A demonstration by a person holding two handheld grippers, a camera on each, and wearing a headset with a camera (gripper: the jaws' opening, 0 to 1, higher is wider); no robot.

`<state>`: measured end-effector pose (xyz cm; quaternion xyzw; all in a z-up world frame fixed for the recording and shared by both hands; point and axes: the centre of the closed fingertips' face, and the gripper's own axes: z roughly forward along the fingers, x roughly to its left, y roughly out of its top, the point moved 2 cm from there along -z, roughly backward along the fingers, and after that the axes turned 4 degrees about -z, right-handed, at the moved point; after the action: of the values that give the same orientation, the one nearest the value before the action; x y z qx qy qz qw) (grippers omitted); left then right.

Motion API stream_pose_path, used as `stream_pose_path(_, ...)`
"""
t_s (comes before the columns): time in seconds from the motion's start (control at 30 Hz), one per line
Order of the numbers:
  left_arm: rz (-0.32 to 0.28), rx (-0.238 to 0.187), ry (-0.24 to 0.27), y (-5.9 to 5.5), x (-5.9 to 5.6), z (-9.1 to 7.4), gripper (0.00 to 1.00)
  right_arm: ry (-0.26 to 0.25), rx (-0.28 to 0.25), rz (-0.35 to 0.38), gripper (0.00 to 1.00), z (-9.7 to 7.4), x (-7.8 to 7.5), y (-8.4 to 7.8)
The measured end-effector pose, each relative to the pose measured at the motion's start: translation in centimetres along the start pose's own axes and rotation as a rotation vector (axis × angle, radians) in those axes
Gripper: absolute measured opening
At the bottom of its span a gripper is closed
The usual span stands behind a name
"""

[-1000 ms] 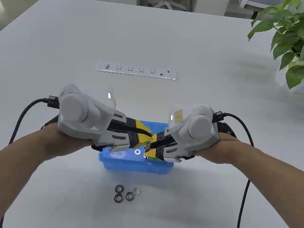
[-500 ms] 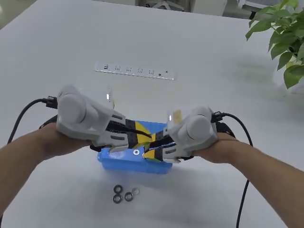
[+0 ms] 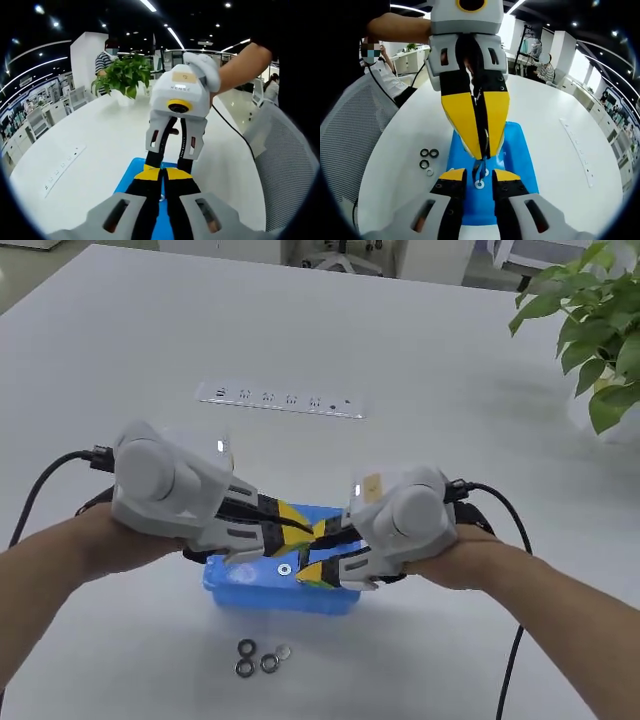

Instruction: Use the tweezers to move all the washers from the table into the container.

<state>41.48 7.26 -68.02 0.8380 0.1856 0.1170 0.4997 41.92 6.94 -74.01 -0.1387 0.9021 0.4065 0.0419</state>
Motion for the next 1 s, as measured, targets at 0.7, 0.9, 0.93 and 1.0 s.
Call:
stream_pose_path(0.7,0.017,-0.004,0.006,1.9,-1.0,-1.0,0.05,-0.088,0.001,0.071,0.37,-3.3,0.3,-0.2)
stream_pose_path(0.9,0.027,-0.005,0.012,2.4,-1.4,-1.3,0.05,-0.122,0.012,0.094,0.44,-4.4,0.6,-0.7)
stream_pose_path(0.93,0.028,-0.003,0.012,2.4,-1.4,-1.3,0.05,-0.126,0.013,0.096,0.46,-4.6,0.7,-0.7)
stream_pose_path(1.0,0.032,-0.001,0.011,2.5,-1.6,-1.4,0.05,-0.135,0.011,0.100,0.48,-4.9,0.9,-0.8)
